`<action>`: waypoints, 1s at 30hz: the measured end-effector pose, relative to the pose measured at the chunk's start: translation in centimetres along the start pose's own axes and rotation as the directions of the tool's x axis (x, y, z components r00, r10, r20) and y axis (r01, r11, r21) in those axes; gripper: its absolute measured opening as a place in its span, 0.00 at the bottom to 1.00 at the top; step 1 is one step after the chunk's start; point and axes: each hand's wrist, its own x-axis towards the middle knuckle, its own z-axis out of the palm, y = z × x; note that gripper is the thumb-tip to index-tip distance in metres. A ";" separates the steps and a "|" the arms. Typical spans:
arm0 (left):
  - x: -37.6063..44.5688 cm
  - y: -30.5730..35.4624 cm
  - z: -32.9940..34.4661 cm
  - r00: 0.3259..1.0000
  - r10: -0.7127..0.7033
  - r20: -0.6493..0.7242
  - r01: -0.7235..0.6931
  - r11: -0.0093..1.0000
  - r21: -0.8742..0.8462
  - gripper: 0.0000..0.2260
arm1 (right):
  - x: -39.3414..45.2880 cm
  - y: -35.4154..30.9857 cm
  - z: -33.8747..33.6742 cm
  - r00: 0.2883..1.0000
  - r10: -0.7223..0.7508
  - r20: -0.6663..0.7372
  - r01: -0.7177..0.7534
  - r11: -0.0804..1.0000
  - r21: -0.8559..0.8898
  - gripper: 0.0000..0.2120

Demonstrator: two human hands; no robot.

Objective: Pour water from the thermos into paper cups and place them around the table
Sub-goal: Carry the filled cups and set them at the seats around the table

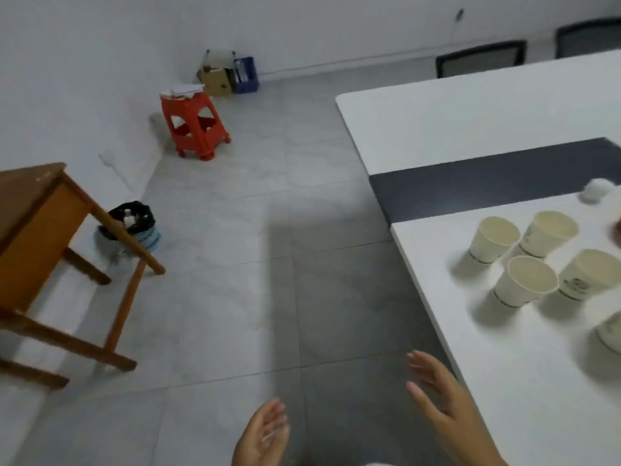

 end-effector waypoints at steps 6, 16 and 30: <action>11.7 5.8 4.8 0.843 0.010 0.538 -0.102 0.985 0.140 0.16 | 2.2 0.8 -2.3 0.852 0.224 -0.474 -0.204 0.974 0.094 0.25; 20.6 16.1 19.6 0.405 0.080 0.911 -0.516 0.842 0.156 0.14 | 6.3 -1.3 0.5 0.472 0.398 -0.787 -0.302 0.911 0.279 0.19; 23.2 17.8 36.1 0.309 -0.104 0.945 -0.651 0.701 0.290 0.33 | 15.1 6.4 -7.3 0.292 0.604 -0.742 -0.382 0.785 0.488 0.38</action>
